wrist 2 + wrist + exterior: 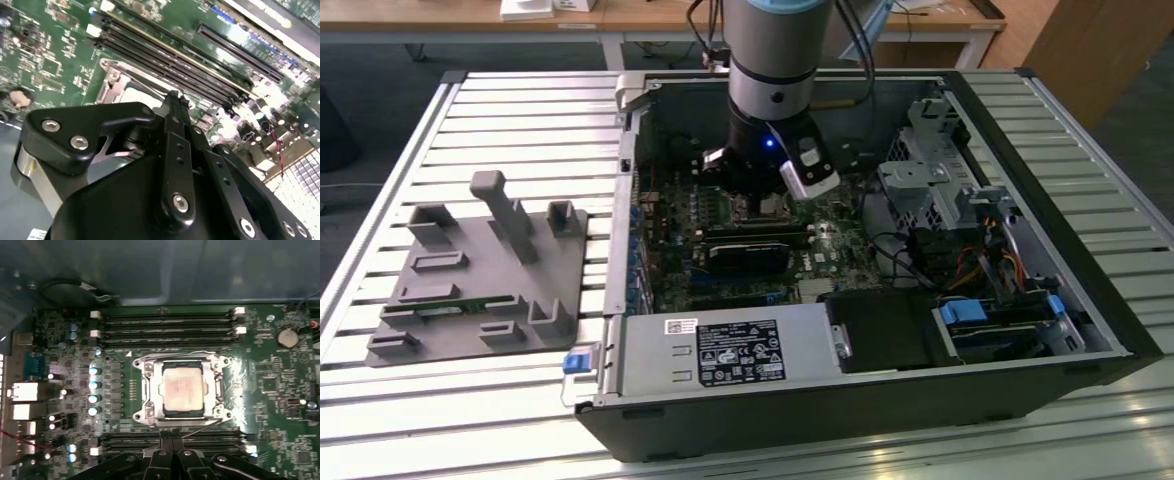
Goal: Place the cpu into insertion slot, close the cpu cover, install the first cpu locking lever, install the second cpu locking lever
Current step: 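Install the second cpu locking lever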
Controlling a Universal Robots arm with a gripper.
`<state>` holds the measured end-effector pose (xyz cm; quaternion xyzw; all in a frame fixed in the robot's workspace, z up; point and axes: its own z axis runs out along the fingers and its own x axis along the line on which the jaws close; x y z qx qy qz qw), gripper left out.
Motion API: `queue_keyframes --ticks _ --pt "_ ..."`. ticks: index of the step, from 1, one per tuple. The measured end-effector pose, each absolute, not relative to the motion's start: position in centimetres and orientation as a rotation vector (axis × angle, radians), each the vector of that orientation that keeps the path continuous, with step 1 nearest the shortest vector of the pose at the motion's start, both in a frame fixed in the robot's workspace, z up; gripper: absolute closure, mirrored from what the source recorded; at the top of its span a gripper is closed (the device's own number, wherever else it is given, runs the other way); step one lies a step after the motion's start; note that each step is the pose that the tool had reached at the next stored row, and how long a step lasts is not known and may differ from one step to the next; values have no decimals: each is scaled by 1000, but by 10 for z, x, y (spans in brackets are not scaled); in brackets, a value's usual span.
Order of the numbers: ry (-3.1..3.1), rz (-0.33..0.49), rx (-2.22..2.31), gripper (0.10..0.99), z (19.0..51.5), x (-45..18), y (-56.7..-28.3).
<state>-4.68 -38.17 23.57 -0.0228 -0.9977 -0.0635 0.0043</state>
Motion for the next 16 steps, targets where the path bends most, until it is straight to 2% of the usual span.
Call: queue_keyframes --ticks 16 --pt "-3120 -224 -83 976 225 -56 -390"
